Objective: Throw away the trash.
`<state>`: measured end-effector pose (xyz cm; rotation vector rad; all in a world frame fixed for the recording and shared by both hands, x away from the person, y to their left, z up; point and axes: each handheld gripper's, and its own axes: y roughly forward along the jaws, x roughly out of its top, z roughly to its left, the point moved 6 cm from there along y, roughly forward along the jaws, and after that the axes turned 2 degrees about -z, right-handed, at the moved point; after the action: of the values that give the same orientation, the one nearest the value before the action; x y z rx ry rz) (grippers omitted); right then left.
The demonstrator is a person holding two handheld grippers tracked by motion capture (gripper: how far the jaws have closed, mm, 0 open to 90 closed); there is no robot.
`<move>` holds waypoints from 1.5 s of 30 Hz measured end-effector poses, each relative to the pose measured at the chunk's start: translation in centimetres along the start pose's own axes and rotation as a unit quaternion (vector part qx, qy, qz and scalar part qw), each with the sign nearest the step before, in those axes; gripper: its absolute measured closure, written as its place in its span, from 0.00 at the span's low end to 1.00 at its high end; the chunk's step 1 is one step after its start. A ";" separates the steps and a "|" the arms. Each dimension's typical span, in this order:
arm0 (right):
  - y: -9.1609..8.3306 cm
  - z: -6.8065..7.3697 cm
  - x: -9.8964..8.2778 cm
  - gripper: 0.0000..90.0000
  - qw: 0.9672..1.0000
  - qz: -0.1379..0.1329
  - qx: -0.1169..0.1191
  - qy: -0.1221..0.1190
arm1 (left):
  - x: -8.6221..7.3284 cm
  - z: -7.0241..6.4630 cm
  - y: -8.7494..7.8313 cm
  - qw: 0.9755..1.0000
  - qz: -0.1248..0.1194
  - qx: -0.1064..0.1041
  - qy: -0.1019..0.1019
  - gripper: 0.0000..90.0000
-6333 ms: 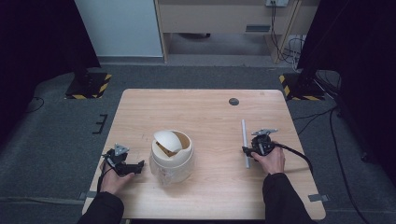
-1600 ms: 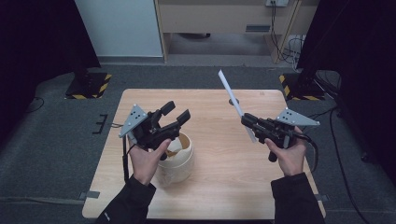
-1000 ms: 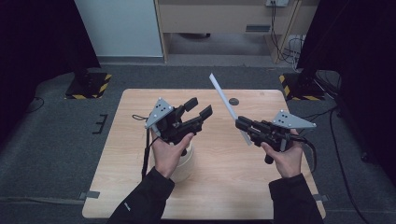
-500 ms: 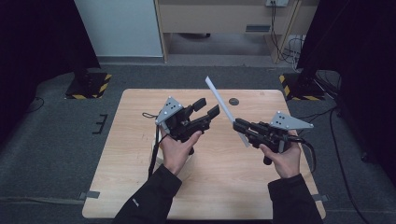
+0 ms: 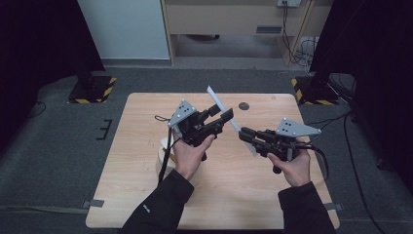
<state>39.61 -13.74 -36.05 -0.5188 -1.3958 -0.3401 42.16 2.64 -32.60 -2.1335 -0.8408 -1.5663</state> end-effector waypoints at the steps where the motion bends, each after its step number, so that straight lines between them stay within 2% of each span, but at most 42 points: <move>1: 0.0 0.0 -0.1 0.88 1.000 0.003 0.001 0.000 | 0.0 0.0 0.0 1.000 0.000 0.000 0.000 0.59; 9: 0.2 0.2 -0.3 0.88 1.000 0.009 0.008 0.001 | 0.2 -0.1 -0.3 1.000 -0.001 -0.001 -0.004 0.75; 11: 0.3 0.2 -0.3 0.88 1.000 0.012 0.009 0.000 | 0.2 -0.1 -0.4 1.000 0.000 -0.007 -0.007 0.79; 14: 0.4 0.3 -0.4 0.88 1.000 0.016 0.012 0.000 | 0.1 -0.3 -0.4 1.000 0.001 -0.022 -0.022 0.83; 17: 0.5 0.4 -0.6 0.88 1.000 0.020 0.014 0.000 | 0.1 -0.5 -0.4 0.999 0.003 -0.033 -0.026 0.85; 21: 0.6 0.4 -0.6 0.87 1.000 0.020 0.016 0.004 | 0.2 -0.8 -0.5 0.998 -0.001 -0.051 -0.044 0.88; 26: 0.2 0.2 -0.2 0.81 1.000 0.002 0.019 0.018 | 0.5 -0.7 -0.8 0.998 -0.001 -0.051 -0.031 0.89; 29: -0.3 -0.3 0.2 0.75 1.000 -0.011 0.007 0.023 | 0.7 -0.6 -1.1 0.999 -0.004 -0.047 -0.019 0.89; 33: -0.9 -1.6 -0.1 0.66 0.999 -0.015 -0.027 0.032 | 1.1 -0.5 -1.7 0.999 -0.006 -0.041 -0.003 0.89; 35: -1.0 -2.4 -0.6 0.61 0.998 -0.004 -0.049 0.036 | 1.5 -0.4 -2.2 0.999 -0.009 -0.038 0.003 0.89; 38: -0.9 -3.6 -1.9 0.54 0.996 0.009 -0.067 0.055 | 2.3 0.0 -3.1 0.999 -0.015 -0.031 0.019 0.89; 45: -0.6 -5.7 -4.9 0.47 0.991 0.057 -0.106 0.063 | 3.8 1.4 -5.3 0.999 -0.023 -0.005 0.040 0.89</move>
<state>43.35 -17.69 -41.31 -0.7359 -1.2089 -0.4243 40.53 8.40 -29.77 -2.0570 -0.8625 -1.6704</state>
